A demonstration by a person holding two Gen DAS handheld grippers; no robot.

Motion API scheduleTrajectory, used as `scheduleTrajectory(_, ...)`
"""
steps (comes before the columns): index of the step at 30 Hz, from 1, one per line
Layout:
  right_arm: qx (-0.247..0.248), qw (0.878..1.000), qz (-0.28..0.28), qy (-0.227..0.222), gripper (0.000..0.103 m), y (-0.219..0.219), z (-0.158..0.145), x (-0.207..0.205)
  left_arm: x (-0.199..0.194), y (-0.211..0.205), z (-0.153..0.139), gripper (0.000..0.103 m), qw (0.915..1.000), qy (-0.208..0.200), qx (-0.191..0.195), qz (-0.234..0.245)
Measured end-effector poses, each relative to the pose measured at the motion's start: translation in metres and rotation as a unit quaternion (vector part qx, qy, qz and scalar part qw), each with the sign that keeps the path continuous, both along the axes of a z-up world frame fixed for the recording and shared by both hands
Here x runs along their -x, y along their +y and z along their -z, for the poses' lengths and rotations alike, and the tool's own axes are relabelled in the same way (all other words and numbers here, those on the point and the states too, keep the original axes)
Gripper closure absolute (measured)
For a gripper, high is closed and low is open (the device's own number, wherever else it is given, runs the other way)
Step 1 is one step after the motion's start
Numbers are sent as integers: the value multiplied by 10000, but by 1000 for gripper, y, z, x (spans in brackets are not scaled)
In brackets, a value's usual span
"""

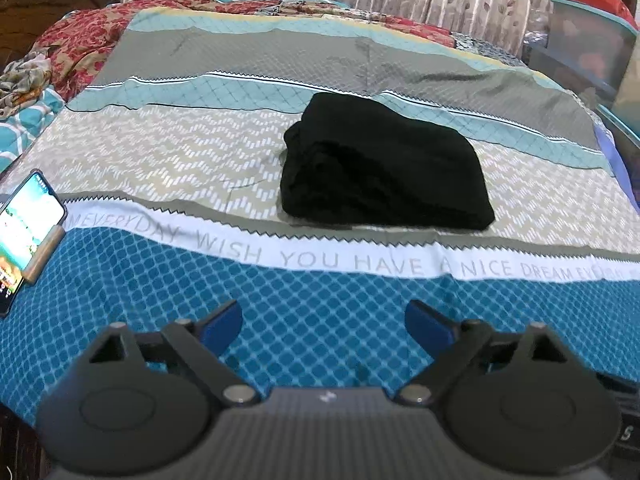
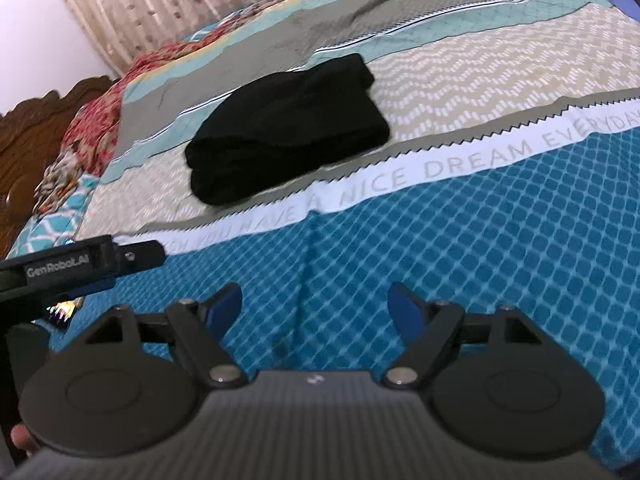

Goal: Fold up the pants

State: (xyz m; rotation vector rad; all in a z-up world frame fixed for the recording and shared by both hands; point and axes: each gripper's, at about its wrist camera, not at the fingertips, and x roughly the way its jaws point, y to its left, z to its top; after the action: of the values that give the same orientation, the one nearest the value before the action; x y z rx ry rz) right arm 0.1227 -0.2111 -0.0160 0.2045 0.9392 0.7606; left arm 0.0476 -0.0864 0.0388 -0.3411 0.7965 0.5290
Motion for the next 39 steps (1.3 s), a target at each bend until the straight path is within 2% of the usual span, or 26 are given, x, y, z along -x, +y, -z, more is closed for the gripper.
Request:
scheduleTrajectory(3,-66,10000,3,-27,20,-1,-6,5,6,-5,-2,9,10000,30,14,32)
scheduleTrajectory(8,-182,9998,55,-13,18,-3,-12,11,15,-12,-8,0,9999,10,-87,78)
scheduleTrajectory(12,-225,9997,105,-25,15,-6,-16,15,18,-11,-10,0,9999,68,-103,-36)
scheduleTrajectory(15,-286,9995,141,9,11,-6,-17,17,18,-11,-7,0,9997,208,-8,-83)
scheduleTrajectory(19,-222,9996,172,17,11,-4,-15,19,16,-13,0,0,9993,361,-108,-84)
scheduleTrajectory(24,-170,9994,185,237,11,0,-5,15,12,-15,10,0,9978,625,-200,-81)
scheduleTrajectory(29,150,9982,206,544,11,6,8,12,8,-16,22,0,9962,869,-31,-89)
scheduleTrajectory(32,182,9980,185,584,11,6,10,12,7,-19,29,0,9952,973,36,-36)
scheduleTrajectory(39,350,9971,199,646,5,7,14,13,4,-24,54,0,9878,1554,81,-104)
